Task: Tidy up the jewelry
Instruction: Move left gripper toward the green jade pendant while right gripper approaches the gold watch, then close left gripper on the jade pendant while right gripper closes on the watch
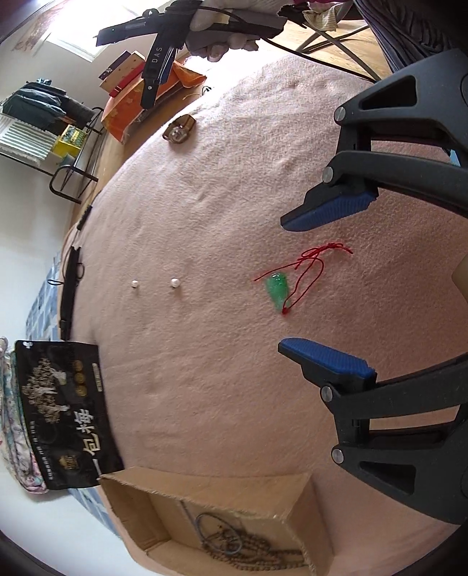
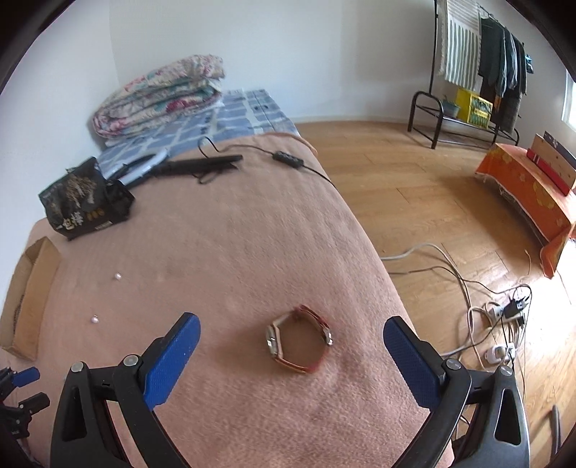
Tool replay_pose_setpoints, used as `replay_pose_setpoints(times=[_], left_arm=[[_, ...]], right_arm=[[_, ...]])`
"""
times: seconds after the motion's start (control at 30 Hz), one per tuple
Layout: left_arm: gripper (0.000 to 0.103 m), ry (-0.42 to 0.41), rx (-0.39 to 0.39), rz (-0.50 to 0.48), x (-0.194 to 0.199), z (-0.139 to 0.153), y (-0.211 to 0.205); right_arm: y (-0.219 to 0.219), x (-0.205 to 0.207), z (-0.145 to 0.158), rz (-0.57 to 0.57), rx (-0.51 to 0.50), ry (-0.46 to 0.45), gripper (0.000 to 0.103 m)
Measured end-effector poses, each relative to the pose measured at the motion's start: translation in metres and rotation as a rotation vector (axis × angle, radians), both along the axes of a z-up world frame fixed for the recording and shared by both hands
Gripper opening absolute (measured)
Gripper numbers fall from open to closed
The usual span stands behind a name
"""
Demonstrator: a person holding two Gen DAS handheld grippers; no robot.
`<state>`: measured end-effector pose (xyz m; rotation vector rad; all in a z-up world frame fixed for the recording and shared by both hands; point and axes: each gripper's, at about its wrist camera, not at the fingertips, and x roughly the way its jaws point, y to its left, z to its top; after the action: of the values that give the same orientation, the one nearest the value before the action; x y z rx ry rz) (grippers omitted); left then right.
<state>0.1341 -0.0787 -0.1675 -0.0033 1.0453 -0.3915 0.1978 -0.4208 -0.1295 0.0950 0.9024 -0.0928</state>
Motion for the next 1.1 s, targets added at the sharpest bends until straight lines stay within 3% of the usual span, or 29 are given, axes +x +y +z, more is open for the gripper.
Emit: replay_pose_setpoints(times=[0.2, 0.3, 0.5, 0.77, 1.1], left_arm=[[0.064, 0.024, 0.004, 0.051, 0.006, -0.02, -0.004], [0.054, 0.043, -0.007, 0.086, 0.011, -0.028, -0.003], [0.053, 0.042, -0.029, 0.131, 0.016, -0.035, -0.004], [0.031, -0.004, 0.039, 0.147, 0.016, -0.042, -0.009], [0.03, -0.009, 0.042, 0.139, 0.015, -0.041, -0.008]], right_arm=[[-0.003, 0.005, -0.021, 0.008, -0.049, 0.05, 0.103], [0.0, 0.009, -0.031, 0.013, -0.071, 0.072, 0.103], [0.008, 0.017, -0.039, 0.036, -0.103, 0.09, 0.103], [0.006, 0.025, -0.052, 0.003, -0.108, 0.118, 0.103], [-0.006, 0.027, -0.062, -0.014, -0.04, 0.126, 0.103]])
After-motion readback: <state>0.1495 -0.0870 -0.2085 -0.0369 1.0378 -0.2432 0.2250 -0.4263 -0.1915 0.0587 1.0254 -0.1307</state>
